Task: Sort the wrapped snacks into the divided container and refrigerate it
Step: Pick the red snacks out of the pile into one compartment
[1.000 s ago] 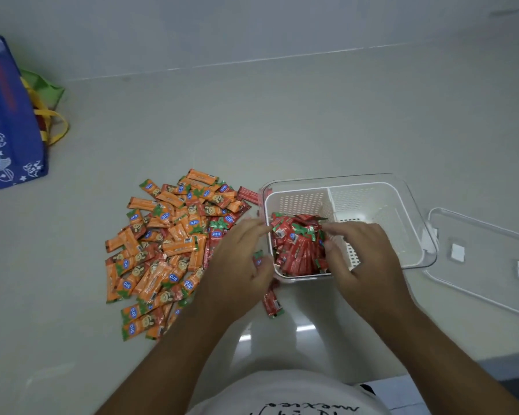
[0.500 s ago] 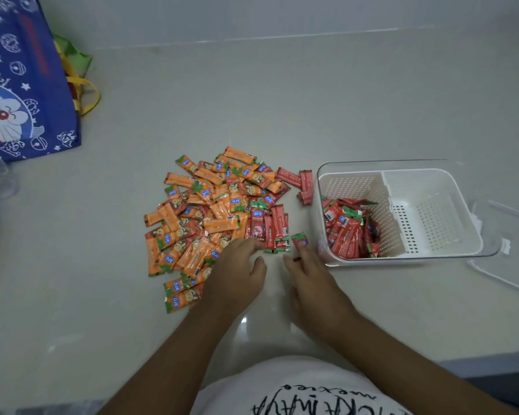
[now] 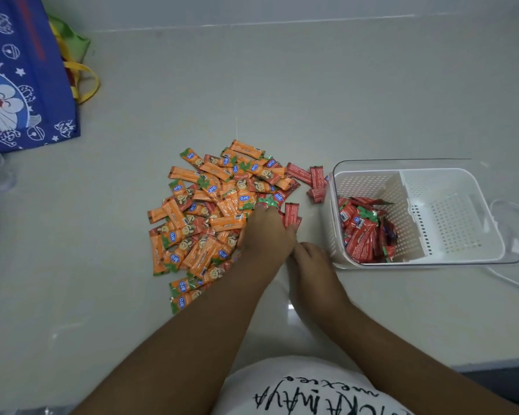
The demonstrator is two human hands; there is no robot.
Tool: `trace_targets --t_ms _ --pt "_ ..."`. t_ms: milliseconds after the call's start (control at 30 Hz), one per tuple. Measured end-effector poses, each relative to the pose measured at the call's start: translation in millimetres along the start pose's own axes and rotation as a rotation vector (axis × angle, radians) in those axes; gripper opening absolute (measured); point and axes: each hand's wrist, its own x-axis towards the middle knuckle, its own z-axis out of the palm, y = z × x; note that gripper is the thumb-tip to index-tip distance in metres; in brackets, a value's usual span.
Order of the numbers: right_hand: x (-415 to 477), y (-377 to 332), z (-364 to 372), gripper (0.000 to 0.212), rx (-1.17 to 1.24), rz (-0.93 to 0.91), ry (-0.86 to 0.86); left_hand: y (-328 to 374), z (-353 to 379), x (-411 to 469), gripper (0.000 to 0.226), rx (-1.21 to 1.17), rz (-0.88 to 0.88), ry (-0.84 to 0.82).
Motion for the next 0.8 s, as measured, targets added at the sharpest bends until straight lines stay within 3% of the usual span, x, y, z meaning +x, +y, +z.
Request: trace_targets --t_ms 167,300,467,667,800 --pt "2.8 -2.1 0.9 0.031 -0.021 0.052 0.012 7.2 4.8 15.2 0.045 0.156 -0.005 -0.063" --pt "6.2 -2.3 -0.8 0.027 -0.042 0.033 -0.020 7.3 4.0 18.7 0.029 0.128 0.042 -0.096" --pt "-2.2 -4.5 -17.3 0.049 0.114 -0.104 0.051 -9.4 -9.3 9.6 0.032 -0.226 0.176 0.046" --pt "-23.2 -3.7 -25.1 0.038 0.208 -0.043 -0.026 -46.2 -28.2 -6.2 0.006 -0.656 -0.130 -0.020" --pt "-22.9 -9.5 -24.4 0.051 0.214 -0.007 -0.091 -42.2 -23.3 -11.1 0.020 -0.784 -0.290 -0.097"
